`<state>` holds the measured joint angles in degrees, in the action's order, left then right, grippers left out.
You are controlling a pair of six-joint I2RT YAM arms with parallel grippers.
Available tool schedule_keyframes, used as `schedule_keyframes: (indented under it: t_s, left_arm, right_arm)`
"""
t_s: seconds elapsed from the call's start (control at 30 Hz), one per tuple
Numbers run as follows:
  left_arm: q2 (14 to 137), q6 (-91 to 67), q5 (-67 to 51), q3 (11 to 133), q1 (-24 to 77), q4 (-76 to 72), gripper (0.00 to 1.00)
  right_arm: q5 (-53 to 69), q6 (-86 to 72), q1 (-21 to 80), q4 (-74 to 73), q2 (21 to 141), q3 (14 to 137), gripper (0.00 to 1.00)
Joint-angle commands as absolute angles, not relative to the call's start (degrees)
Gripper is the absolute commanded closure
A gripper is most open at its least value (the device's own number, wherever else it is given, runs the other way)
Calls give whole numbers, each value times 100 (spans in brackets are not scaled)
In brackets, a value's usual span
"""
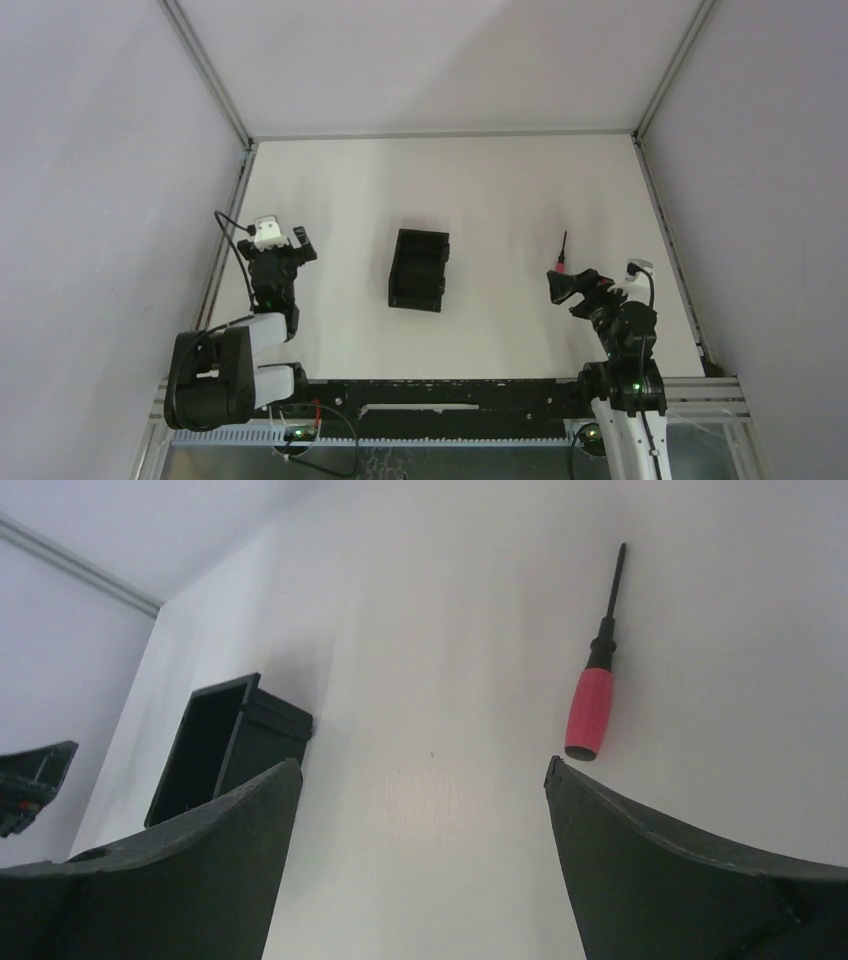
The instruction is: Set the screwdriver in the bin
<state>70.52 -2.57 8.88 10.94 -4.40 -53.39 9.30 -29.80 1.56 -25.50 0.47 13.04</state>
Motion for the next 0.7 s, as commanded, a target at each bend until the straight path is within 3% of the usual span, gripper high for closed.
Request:
schedule_keyframes:
  t_s: [0.0,0.2,0.33,0.5,0.67]
  left_arm:
    - [7049,-184,958,1366,-404,-5476,0]
    - [7048,-184,958,1358,-403,-5476,0]
    - [7049,-180,961,1366,-404,-5476,0]
    - [7049,-185,958,1355,-406,-5476,0]
    - [7049,-178,961,1361,-404,-5476,0]
  right_arm:
    - [587,-3114,176,-2502,-9,1881,1]
    - [960,-2450,178,-1848,806,2864,0]
    - [464,-2055,176,-2688,2572,4335,0]
    - [-240,-1768,167,-4928,5413,6581,0]
    - [-348,-1708,49,-5374,7158,6905,0]
